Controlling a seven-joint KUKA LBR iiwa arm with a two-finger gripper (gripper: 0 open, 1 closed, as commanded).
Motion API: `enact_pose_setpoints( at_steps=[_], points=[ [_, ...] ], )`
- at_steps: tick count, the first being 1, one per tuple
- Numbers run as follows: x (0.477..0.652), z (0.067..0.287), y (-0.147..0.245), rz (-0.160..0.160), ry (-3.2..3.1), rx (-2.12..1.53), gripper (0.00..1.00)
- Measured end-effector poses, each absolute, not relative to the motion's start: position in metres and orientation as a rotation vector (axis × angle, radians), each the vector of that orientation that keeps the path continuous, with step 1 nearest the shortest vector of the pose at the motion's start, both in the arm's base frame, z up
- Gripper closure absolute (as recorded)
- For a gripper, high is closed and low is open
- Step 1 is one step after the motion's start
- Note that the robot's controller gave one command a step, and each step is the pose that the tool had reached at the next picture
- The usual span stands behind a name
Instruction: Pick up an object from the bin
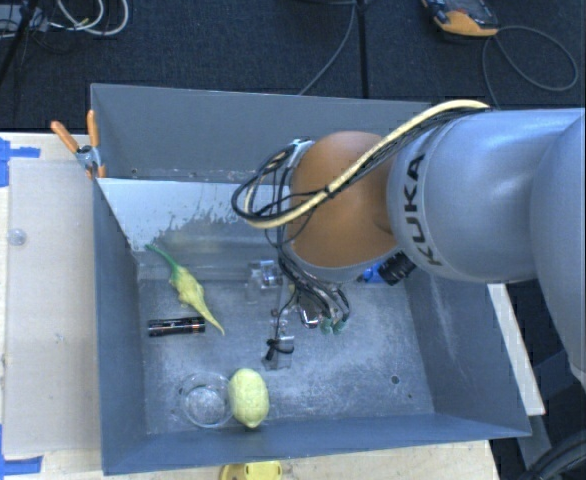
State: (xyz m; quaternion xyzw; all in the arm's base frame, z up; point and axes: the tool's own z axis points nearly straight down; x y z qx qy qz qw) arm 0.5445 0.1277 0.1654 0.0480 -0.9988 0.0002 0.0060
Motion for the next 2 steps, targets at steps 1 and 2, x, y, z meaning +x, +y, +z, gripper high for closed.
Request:
enact_pose_setpoints(
  at_steps=[1, 2],
  points=[
    [0.532, 0.127, 0.137, -0.001, -3.122, 0.346, 0.0],
    [0.527, 0.116, 0.139, -0.003, -3.102, 0.472, 0.0]
  ],
)
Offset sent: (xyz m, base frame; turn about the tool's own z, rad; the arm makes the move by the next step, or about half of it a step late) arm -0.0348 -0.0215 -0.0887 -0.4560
